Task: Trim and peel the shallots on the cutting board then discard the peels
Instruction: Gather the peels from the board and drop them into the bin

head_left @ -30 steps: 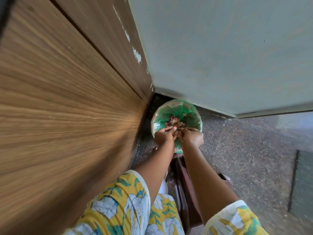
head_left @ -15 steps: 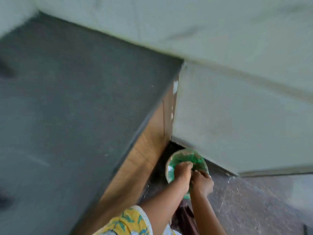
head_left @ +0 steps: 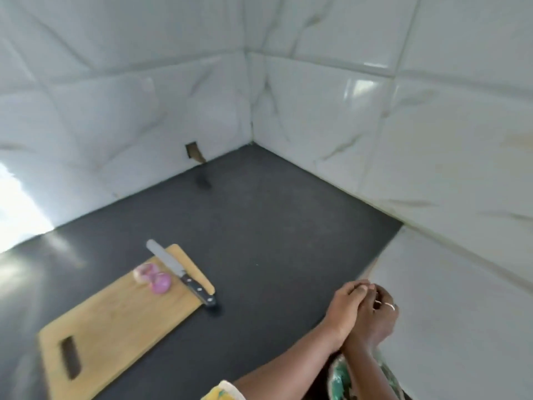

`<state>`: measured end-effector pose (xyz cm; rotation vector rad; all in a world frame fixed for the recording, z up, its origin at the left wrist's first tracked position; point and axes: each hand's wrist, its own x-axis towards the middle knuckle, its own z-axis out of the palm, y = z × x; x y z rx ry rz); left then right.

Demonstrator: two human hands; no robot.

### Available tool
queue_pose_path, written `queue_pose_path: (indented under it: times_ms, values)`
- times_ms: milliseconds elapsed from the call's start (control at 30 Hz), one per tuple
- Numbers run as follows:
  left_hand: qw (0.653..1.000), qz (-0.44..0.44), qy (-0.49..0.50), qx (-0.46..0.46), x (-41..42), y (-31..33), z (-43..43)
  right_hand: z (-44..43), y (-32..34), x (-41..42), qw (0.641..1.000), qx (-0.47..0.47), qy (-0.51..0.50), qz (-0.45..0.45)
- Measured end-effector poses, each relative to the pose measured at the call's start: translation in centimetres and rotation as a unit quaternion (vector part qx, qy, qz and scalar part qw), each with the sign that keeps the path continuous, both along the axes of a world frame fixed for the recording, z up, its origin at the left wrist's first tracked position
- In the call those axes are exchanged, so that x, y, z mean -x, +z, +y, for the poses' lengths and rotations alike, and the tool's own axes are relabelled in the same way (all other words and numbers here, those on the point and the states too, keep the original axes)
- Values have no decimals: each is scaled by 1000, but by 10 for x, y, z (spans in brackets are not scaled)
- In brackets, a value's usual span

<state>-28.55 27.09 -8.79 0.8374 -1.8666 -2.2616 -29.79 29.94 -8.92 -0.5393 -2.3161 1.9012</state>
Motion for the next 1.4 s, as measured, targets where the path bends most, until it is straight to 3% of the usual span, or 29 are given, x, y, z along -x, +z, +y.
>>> queue_pose_path:
  times_ms: [167,400,500,600,667,833,967,1233,1400]
  values:
    - [999,45,-1,6,-42,50,-56,-55,39,-33,998,-5,45,49]
    - [977,46,183,97,-108,83,-147,-145,77,-87,963,16,251,96]
    - [942,44,266,201,-149,87,-190,-178,79,-117,914,-33,393,96]
    - [894,-49,308,322,-195,82,-238,-207,69,-141,831,-127,532,97]
    - [880,-115,282,365,-225,76,-265,-222,64,-152,787,-173,587,82]
    - [870,-233,107,421,-262,69,-292,-248,55,-167,683,-342,628,148]
    - [857,-218,45,465,-259,61,-293,-255,51,-168,676,-357,622,170]
    - [857,-200,188,437,-259,42,-279,-260,58,-158,636,-324,679,173]
    - [836,-204,290,420,-280,38,-266,-264,67,-169,608,-286,716,192]
